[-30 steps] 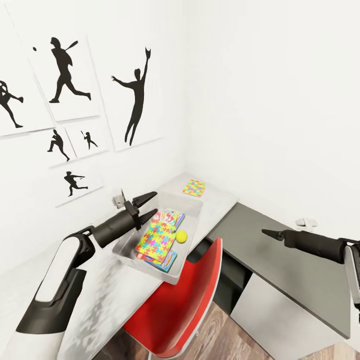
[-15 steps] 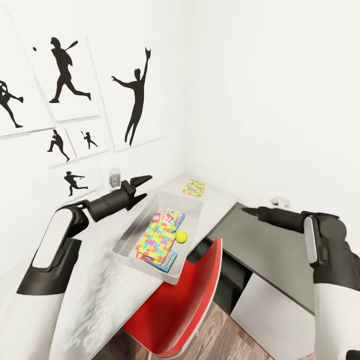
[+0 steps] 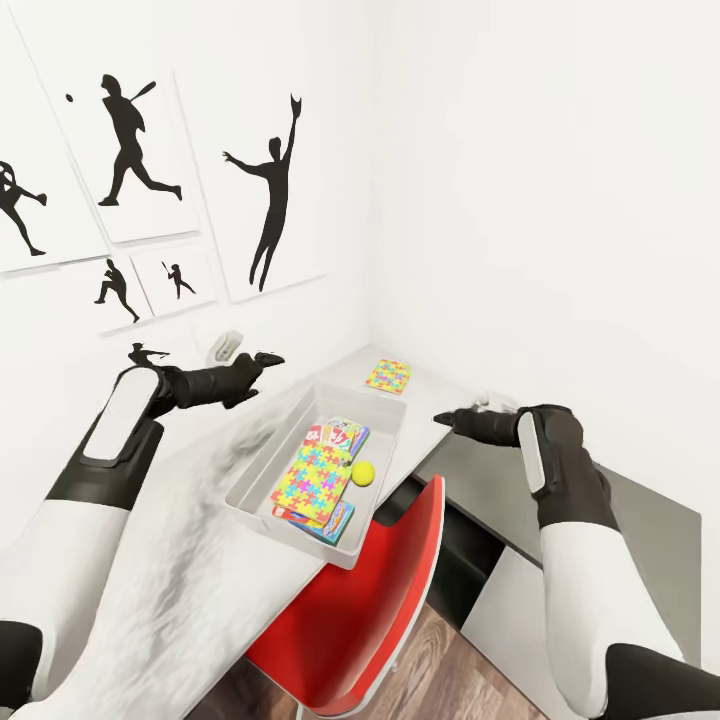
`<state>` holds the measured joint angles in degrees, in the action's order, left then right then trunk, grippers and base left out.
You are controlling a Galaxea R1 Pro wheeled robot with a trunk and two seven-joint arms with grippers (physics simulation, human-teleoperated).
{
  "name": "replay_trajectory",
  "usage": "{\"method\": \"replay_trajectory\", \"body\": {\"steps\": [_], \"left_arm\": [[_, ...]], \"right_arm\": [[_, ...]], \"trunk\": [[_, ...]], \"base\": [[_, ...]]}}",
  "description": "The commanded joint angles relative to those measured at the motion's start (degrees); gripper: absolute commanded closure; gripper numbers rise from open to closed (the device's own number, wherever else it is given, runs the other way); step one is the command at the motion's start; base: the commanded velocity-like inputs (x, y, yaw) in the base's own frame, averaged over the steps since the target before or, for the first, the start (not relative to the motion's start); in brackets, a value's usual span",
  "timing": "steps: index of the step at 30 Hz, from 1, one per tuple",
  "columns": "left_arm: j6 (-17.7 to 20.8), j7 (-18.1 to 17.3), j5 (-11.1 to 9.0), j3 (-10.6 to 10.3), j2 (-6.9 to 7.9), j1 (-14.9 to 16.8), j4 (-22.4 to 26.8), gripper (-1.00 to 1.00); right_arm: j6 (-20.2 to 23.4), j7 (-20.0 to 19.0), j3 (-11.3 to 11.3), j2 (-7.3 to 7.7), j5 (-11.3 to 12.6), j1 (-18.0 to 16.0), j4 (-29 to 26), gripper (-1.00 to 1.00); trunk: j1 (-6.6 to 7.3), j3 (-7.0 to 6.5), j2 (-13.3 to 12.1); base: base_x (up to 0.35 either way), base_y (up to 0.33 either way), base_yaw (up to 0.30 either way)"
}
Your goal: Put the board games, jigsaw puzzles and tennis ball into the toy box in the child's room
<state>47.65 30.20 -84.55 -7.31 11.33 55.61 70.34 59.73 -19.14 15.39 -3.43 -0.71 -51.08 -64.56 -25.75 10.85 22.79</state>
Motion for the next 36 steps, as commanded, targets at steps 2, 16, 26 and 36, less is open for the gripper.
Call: {"method": "replay_trajectory", "body": {"steps": [2, 16, 26, 36], "left_arm": [[0.43, 1.23, 3.21, -2.25, 0.33, 2.02, -3.36, -1.00], [0.67, 1.80, 19.93, -11.25, 0.05, 9.27, -21.11, -1.00], [0.49, -2.68, 23.73, -12.54, -0.13, 9.24, -21.92, -1.00], [0.38, -7.61, 27.15, -12.77, -0.68, 8.75, -22.07, -1.00]], "right_arm": [[0.27, 4.46, -0.35, -1.57, -0.04, -0.50, 0.75, -1.00], [0.27, 17.39, -1.22, -5.58, 0.44, -6.50, 10.36, -1.00], [0.27, 17.75, -1.24, -5.74, 0.57, -7.48, 11.20, -1.00], [0.27, 17.79, -1.24, -6.57, 0.69, -9.16, 11.49, -1.00]], "trunk": [[-0.04, 0.12, 0.13], [-0.04, 0.12, 0.13], [-0.04, 0.12, 0.13], [-0.04, 0.12, 0.13]], "base": [[0.000, 0.000, 0.000], [0.000, 0.000, 0.000], [0.000, 0.000, 0.000], [0.000, 0.000, 0.000]]}}
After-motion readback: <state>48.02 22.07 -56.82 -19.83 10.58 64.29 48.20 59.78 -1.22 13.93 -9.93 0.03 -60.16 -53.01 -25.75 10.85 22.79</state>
